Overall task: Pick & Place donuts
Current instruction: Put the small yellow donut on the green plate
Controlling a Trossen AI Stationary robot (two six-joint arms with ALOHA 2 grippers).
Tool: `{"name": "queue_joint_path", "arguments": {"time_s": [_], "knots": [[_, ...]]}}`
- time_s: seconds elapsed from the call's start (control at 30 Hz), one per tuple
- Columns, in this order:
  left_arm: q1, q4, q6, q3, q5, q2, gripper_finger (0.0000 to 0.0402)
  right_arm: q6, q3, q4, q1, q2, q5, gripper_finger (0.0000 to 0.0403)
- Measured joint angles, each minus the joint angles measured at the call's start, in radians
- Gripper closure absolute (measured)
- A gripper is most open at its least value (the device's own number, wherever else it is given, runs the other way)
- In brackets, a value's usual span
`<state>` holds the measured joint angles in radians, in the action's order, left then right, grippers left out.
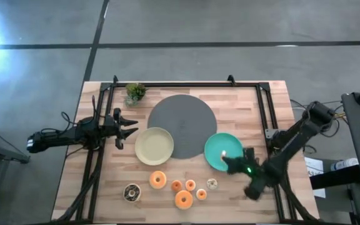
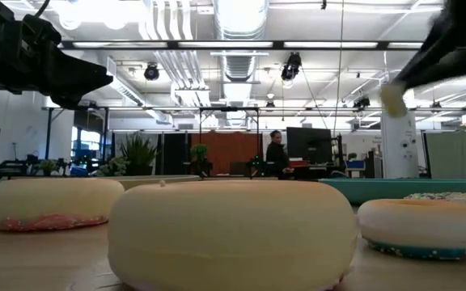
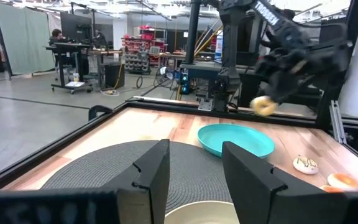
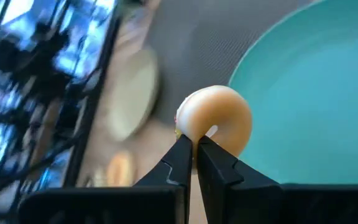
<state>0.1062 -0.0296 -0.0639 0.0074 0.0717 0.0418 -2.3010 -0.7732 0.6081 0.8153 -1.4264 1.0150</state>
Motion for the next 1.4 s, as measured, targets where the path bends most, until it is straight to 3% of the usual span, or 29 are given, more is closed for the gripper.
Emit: {"name": "queue_joint_path", "arguments": {"time_s": [0.17, 0.33, 0.57, 0.67, 0.83, 1.03, 1.2, 1.4], "knots": [[0.0, 0.0, 0.0, 0.0, 0.0, 0.0, 0.028, 0.017, 0.089, -0.093, -0.07, 0.063, -0.082, 0.039], [0.0, 0.0, 0.0, 0.0, 0.0, 0.0, 0.028, 0.085, 0.079, -0.094, -0.085, 0.126, -0.087, 0.039], [0.0, -0.074, -0.013, 0.0, 0.006, 0.002, 0.028, 0.072, 0.073, -0.091, -0.099, 0.176, -0.21, 0.039], [-0.003, -0.23, -0.322, 0.0, -0.011, 0.002, 0.028, 0.037, 0.077, -0.105, -0.098, 0.174, -0.224, 0.039], [-0.003, -0.498, -0.845, 0.0, 0.068, 0.0, 0.028, 0.057, 0.072, -0.157, -0.1, 0.169, -0.169, 0.039], [-0.003, -0.623, -0.843, 0.0, 0.212, 0.001, 0.028, 0.052, 0.073, -0.155, -0.101, 0.17, -0.152, 0.039], [-0.002, -0.613, -0.935, 0.0, 0.295, 0.01, 0.028, 0.049, 0.073, -0.164, -0.101, 0.17, -0.146, 0.039], [-0.028, -0.501, -1.173, 0.003, 0.242, 0.197, 0.028, 0.008, 0.073, -0.178, -0.104, 0.17, -0.046, 0.039]]}}
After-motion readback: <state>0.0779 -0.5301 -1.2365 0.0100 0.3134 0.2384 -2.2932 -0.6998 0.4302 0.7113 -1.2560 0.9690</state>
